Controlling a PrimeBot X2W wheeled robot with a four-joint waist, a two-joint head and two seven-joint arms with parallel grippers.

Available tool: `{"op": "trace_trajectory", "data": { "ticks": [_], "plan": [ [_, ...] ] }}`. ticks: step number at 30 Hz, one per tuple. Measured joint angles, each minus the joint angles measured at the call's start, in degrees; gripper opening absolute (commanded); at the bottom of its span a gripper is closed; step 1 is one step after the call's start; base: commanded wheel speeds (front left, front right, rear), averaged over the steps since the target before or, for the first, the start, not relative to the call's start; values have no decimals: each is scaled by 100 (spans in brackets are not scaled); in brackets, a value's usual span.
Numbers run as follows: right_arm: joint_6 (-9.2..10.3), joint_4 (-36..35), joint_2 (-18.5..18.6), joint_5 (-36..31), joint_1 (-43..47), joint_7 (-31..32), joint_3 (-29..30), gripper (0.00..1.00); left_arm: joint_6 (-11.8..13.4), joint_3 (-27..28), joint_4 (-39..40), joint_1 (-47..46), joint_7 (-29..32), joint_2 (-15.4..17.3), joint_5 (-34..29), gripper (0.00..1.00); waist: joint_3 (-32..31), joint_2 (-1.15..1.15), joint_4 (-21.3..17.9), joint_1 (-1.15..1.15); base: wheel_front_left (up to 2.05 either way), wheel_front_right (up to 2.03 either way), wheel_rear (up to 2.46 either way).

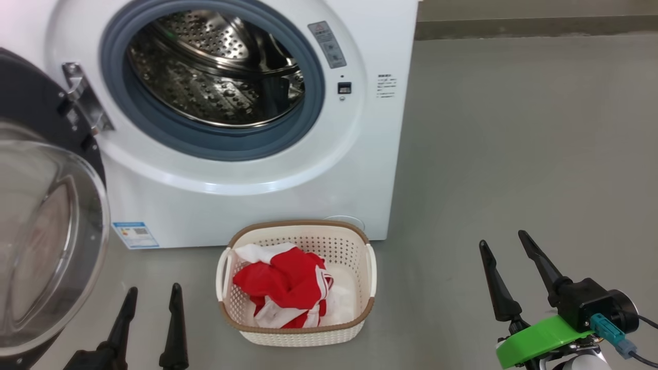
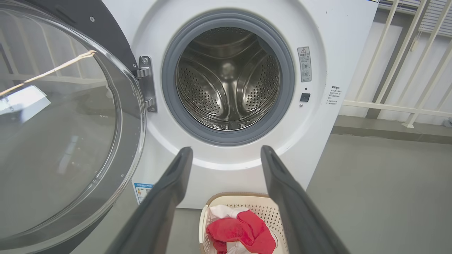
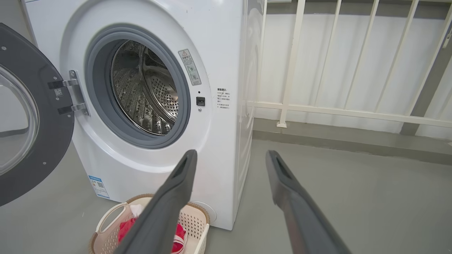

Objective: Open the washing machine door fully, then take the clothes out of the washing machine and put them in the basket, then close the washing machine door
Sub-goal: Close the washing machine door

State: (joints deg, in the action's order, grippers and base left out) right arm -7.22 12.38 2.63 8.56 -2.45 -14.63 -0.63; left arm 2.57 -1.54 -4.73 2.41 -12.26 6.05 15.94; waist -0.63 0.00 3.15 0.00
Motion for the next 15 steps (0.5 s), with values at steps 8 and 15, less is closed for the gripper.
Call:
{"op": "trace_trajectory", "data": {
  "ticks": [8,15],
  "plan": [
    [0,20,0,-2,-13,0,-91,100,255,-29,254,-1,58,-4,-84,100,65,0,392,0,0,0,0],
    [0,42,2,-80,-191,0,-182,100,367,1,391,-2,97,1,-84,100,149,0,828,0,0,0,0]
  ]
}}
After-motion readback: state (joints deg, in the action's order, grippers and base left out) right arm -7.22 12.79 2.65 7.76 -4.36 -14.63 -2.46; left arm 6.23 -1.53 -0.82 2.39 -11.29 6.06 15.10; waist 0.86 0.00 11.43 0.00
